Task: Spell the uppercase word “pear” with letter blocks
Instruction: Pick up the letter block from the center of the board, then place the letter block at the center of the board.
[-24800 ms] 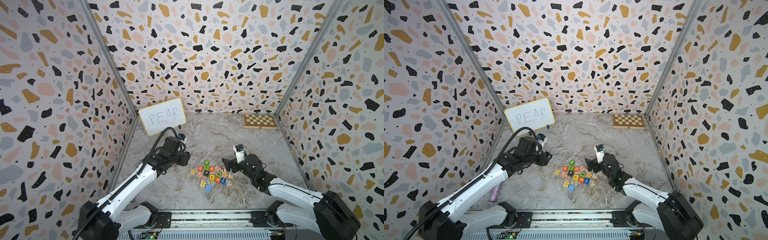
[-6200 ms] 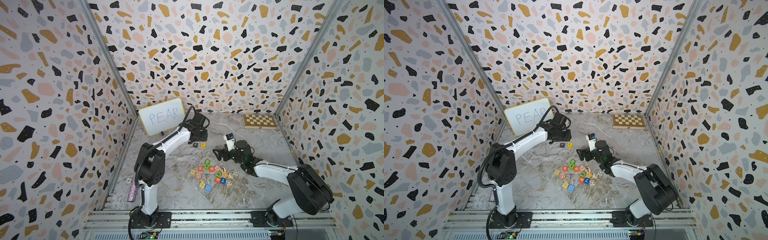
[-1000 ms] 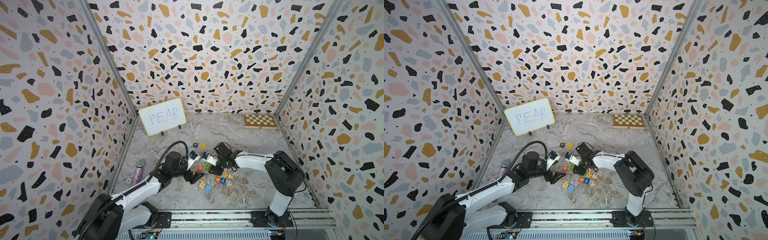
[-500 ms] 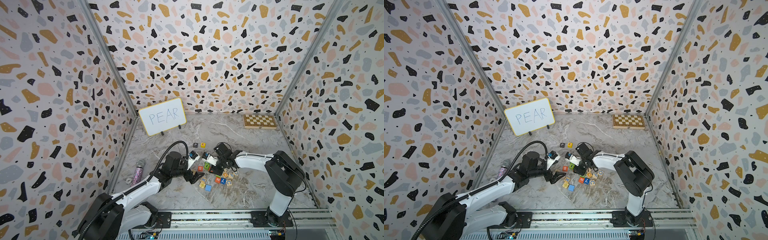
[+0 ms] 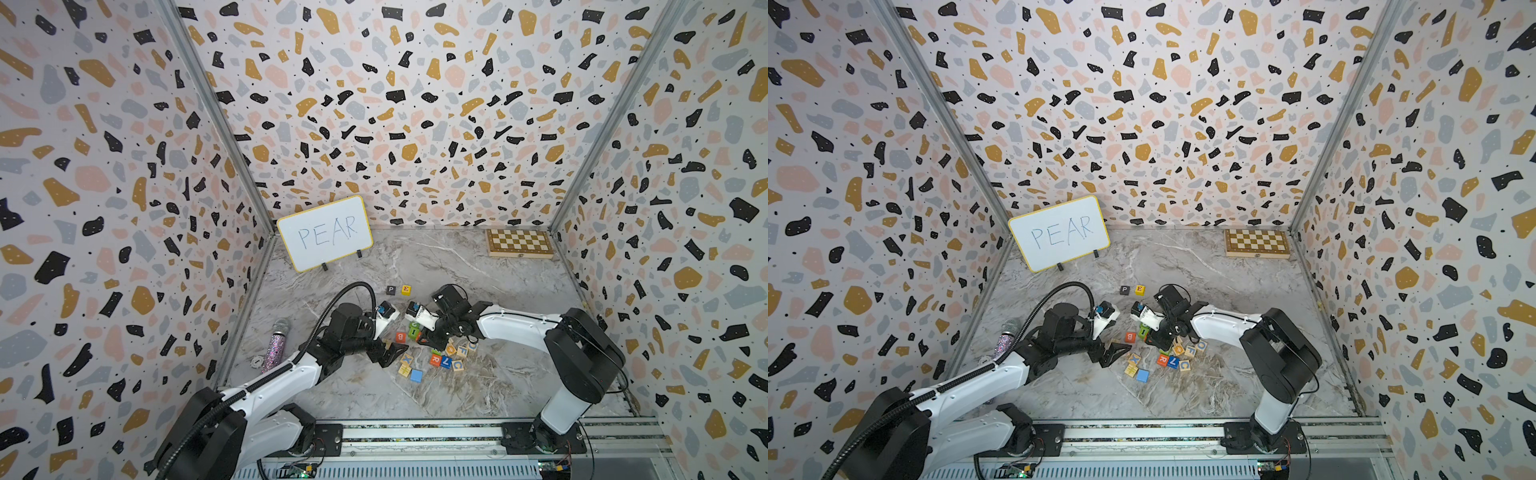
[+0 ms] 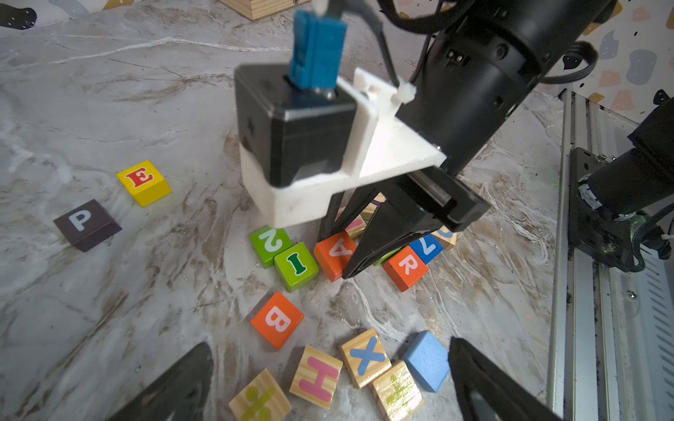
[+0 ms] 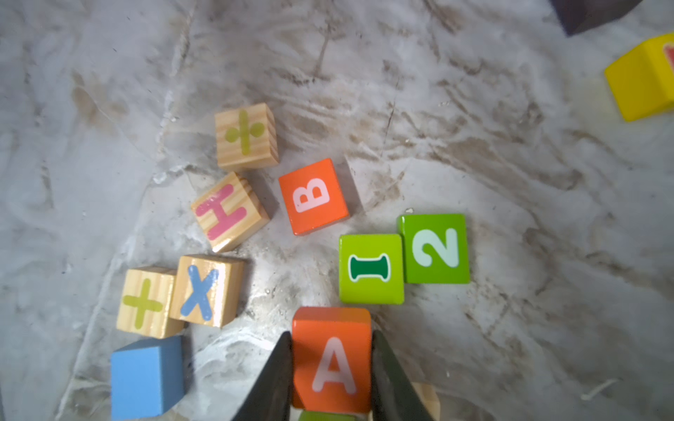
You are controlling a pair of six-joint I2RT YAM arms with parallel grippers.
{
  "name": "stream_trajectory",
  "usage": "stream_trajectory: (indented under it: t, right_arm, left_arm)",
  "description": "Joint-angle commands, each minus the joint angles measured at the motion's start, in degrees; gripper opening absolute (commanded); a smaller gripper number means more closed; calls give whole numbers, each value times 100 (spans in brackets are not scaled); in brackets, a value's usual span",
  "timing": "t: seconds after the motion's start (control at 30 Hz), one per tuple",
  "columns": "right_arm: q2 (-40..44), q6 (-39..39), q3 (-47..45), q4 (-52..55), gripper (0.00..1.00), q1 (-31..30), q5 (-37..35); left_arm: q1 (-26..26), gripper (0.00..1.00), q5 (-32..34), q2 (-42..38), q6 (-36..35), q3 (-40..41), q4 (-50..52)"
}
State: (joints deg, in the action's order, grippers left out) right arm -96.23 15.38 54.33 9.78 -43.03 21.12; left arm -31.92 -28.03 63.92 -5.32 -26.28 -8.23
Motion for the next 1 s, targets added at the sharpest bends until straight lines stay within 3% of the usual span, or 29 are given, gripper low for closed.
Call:
stream_trajectory:
  t: [0.0, 0.23, 0.37, 0.57, 0.7, 0.8, 0.97]
  right_arm:
    - [328, -110, -56, -95, 30, 63, 146]
    - [561, -382, 66, -282, 30, 310, 500]
    - [396, -583, 349, -291, 29, 404, 524]
    - [80, -1050, 835, -474, 29, 694, 397]
    - [-359, -1455, 1309, -443, 29, 911, 231]
    - [-753, -1774, 1811, -309, 28, 996, -30]
    - [-1393, -2282, 2722, 71, 28, 1091, -404]
  left_arm:
    - [11, 99, -102, -230, 17, -218, -2]
    - [11, 99, 51, -759, 104, -314, 84]
    - [14, 99, 524, -739, 106, -618, 167]
    - [90, 99, 1417, -267, -40, -1160, 164]
    - [256, 99, 1560, 407, 109, -1732, 364]
    - [260, 99, 2144, 656, 295, -1951, 261]
    - [463, 99, 2124, 981, 323, -2304, 188]
